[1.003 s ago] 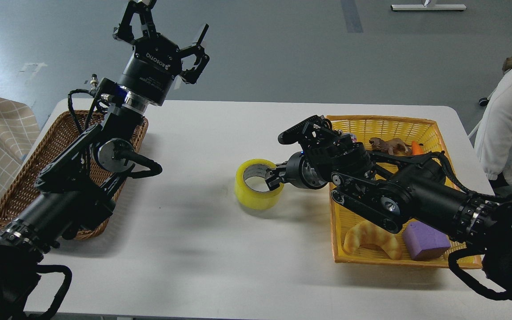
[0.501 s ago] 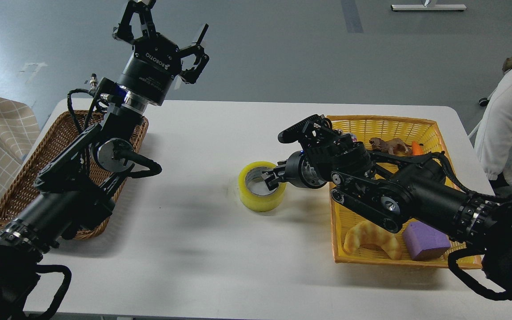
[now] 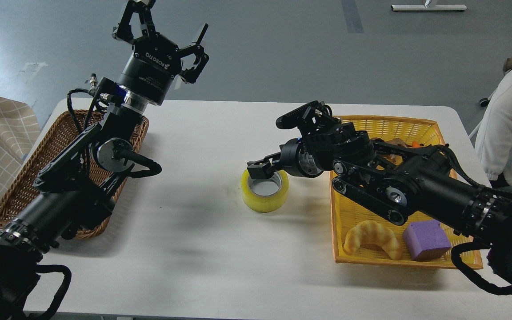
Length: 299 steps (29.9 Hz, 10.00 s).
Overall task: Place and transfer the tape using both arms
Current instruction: 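Release the tape roll and raise the right gripper away, then swing the left gripper toward the tape roll on the table, then grasp the tape roll with the left gripper and lift it, then carry the tape roll over the wicker basket and lower it in, then open the left gripper to release the tape roll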
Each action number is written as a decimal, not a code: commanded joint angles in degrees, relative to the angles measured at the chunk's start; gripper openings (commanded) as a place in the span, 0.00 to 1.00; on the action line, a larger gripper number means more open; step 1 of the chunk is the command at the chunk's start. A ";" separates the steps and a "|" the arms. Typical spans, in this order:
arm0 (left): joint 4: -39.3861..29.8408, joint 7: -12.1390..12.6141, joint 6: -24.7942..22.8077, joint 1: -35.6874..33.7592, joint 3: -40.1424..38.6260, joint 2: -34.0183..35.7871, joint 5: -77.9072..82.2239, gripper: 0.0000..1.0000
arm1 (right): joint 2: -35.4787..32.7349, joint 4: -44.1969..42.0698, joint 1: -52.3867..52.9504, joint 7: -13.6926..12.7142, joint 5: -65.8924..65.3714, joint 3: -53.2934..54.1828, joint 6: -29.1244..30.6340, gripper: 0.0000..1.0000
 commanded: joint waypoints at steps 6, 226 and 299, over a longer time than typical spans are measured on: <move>0.09 0.09 0.00 -0.16 0.18 0.29 0.00 0.98 | -15.21 15.72 -0.99 -0.31 0.08 8.61 0.00 1.00; -3.25 9.84 16.05 -18.71 39.47 39.04 88.42 0.00 | -6.71 8.45 -41.78 -3.74 93.95 70.94 0.00 1.00; 12.31 -0.93 26.69 -10.87 38.41 39.49 63.82 0.97 | -6.53 8.45 -42.04 -3.74 93.95 71.03 0.00 1.00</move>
